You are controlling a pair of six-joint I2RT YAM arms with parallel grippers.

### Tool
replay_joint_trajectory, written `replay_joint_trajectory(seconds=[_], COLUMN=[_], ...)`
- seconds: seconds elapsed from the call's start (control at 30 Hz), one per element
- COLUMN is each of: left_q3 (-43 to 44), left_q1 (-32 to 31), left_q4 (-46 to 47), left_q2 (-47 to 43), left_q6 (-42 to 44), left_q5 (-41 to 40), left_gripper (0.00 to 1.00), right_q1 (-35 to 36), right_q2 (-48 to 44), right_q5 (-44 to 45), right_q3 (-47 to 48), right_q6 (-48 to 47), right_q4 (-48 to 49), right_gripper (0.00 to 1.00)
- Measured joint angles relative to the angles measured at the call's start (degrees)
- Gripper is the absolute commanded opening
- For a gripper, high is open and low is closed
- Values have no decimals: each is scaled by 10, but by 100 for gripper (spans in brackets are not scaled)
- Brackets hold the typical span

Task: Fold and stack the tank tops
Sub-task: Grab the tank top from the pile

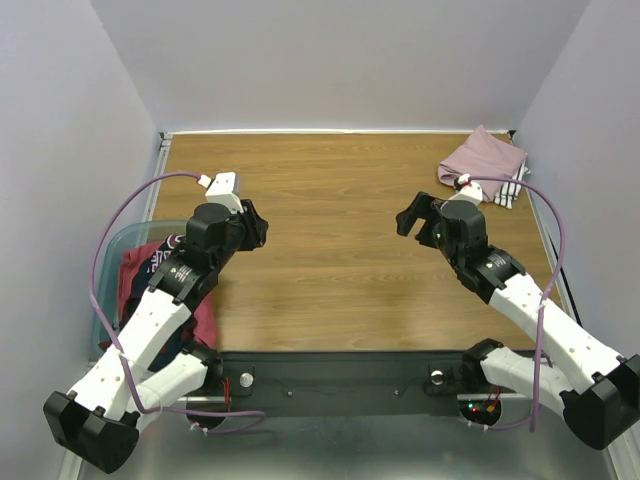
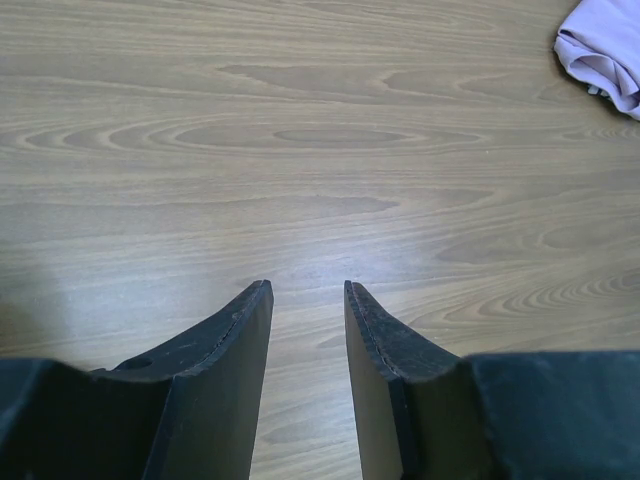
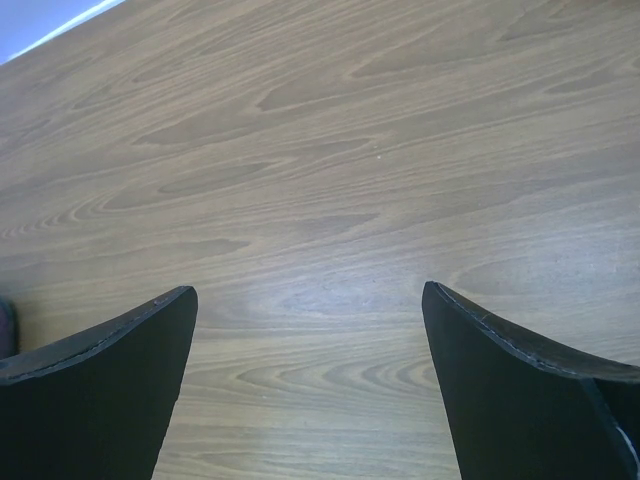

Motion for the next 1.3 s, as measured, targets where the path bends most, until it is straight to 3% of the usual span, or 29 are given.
replay_joint_trajectory(seconds=[0.33, 0.4, 0.43, 0.57, 0.7, 0.77, 0.97, 1.3], left_q3=[0, 0, 1, 4, 4, 4, 3, -80], left_q1=[3, 3, 4, 22, 99, 139, 192, 210], left_q4=[-2, -15, -31, -89, -141, -161, -192, -193], left_q2=[1, 1, 1, 1, -13, -31, -31, 37], left_q6=[-25, -45, -64, -126, -179, -202, -277, -405], left_q5=[-28, -66, -92, -185, -244, -259, -264, -217], left_gripper=[51, 56, 63, 67, 72, 88, 90, 86], right_q1=[0, 0, 0, 0, 0, 0, 0, 0], right_q2=[0, 0, 0, 0, 2, 4, 12, 14], right_q5=[-14, -19, -22, -28, -38, -43, -55, -59], right_q3=[0, 0, 0, 0, 0, -1, -1, -2], right_q6=[-16, -19, -22, -28, -28, -29, -30, -30], right_q4=[0, 0, 0, 0, 0, 0, 0, 0], right_gripper=[100, 100, 100, 100, 100, 100, 100, 100])
